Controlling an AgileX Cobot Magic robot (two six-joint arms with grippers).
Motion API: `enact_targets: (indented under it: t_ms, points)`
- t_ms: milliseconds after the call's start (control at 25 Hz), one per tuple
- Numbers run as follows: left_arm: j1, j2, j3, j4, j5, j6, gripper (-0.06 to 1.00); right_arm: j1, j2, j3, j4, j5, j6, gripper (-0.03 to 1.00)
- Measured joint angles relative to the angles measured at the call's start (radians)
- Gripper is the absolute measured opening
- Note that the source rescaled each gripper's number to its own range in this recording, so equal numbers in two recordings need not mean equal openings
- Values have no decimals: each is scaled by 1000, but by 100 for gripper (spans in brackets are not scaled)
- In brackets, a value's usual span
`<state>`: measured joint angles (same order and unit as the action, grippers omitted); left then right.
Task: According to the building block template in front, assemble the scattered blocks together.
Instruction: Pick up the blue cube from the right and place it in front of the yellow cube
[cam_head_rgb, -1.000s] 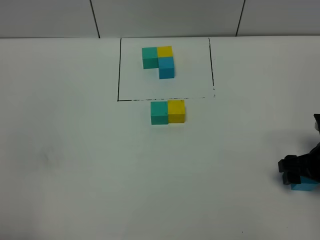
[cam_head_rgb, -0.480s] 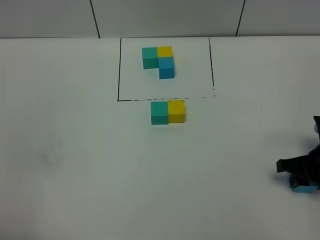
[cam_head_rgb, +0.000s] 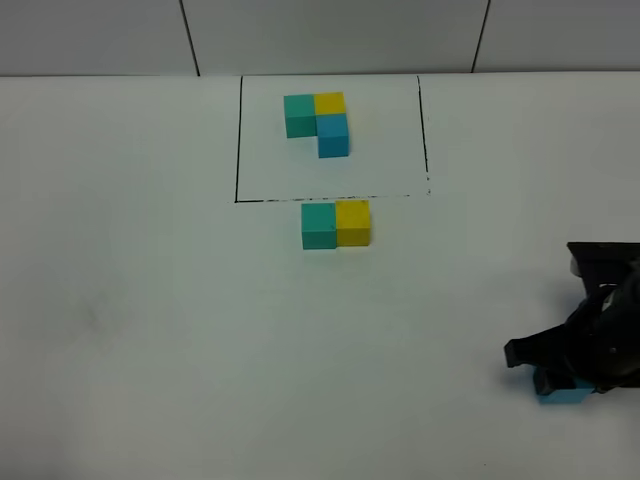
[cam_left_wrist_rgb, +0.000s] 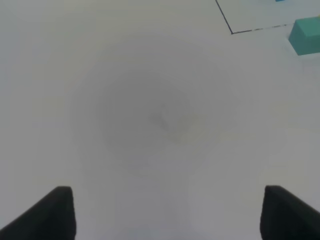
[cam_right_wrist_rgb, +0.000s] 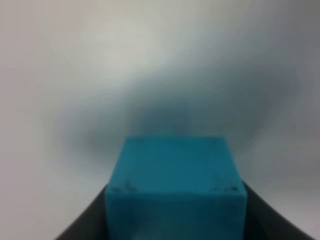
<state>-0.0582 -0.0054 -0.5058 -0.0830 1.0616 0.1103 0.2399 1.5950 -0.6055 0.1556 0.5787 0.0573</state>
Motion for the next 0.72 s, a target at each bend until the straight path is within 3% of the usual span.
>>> enact_targets:
  t_ms: [240, 400, 520, 720]
  points:
    - [0, 0, 0, 0, 0, 0, 75, 211, -1, -18, 1, -33, 141, 0]
    - [0, 0, 0, 0, 0, 0, 75, 295, -1, -97, 1, -39, 270, 0]
    - [0, 0, 0, 0, 0, 0, 75, 328, 22, -188, -17, -4, 371, 0]
    - [0, 0, 0, 0, 0, 0, 75, 386, 151, -381, -130, 118, 479, 0]
